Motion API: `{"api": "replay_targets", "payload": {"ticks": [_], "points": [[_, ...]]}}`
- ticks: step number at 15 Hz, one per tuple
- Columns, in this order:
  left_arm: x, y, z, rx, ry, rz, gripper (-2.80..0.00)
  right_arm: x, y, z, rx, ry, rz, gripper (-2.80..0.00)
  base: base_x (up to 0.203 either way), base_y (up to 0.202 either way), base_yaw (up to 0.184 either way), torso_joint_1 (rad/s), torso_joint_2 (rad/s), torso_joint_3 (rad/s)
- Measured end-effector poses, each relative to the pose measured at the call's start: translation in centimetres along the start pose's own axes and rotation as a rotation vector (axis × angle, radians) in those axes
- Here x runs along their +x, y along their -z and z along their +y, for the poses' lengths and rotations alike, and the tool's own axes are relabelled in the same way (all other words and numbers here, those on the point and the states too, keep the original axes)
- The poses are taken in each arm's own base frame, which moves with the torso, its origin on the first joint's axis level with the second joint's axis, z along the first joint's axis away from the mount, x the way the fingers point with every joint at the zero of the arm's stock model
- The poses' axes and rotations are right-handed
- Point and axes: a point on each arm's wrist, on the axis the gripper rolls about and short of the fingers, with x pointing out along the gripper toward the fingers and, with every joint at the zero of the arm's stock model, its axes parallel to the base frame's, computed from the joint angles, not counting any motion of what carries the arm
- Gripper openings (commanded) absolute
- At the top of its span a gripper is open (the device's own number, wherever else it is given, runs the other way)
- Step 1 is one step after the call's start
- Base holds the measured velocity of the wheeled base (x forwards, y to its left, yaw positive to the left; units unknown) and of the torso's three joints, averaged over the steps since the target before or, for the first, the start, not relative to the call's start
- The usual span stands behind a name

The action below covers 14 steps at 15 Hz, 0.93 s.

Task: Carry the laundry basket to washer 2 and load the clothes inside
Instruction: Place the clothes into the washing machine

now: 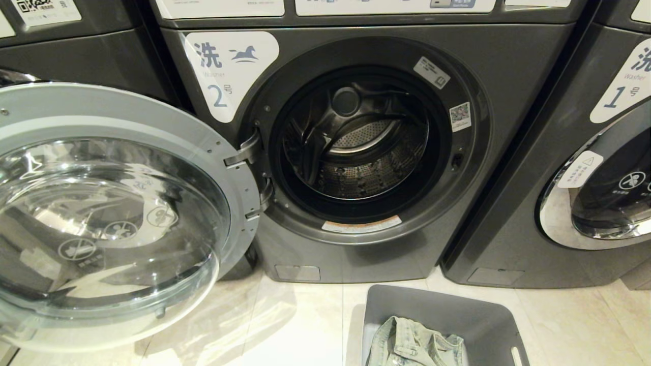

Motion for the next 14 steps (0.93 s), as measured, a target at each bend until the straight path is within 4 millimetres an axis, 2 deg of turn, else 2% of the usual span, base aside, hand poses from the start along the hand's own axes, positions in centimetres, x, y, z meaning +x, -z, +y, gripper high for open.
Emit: {"api": "replay_targets", "payload": {"ticks": [8,14], "points": [[0.00,0.00,0.00,0.002,0.000,0.000,-2.80,0.00,0.00,-0.01,0.007,0.007,0.000,-2.80,0.000,0.000,0.000,0.000,0.00,-0.004],[0.00,-0.01,0.00,0.002,-0.001,-0.001,-2.80,0.00,0.00,-0.01,0.012,0.007,0.000,-2.80,0.000,0.000,0.000,0.004,0.00,-0.161]]}}
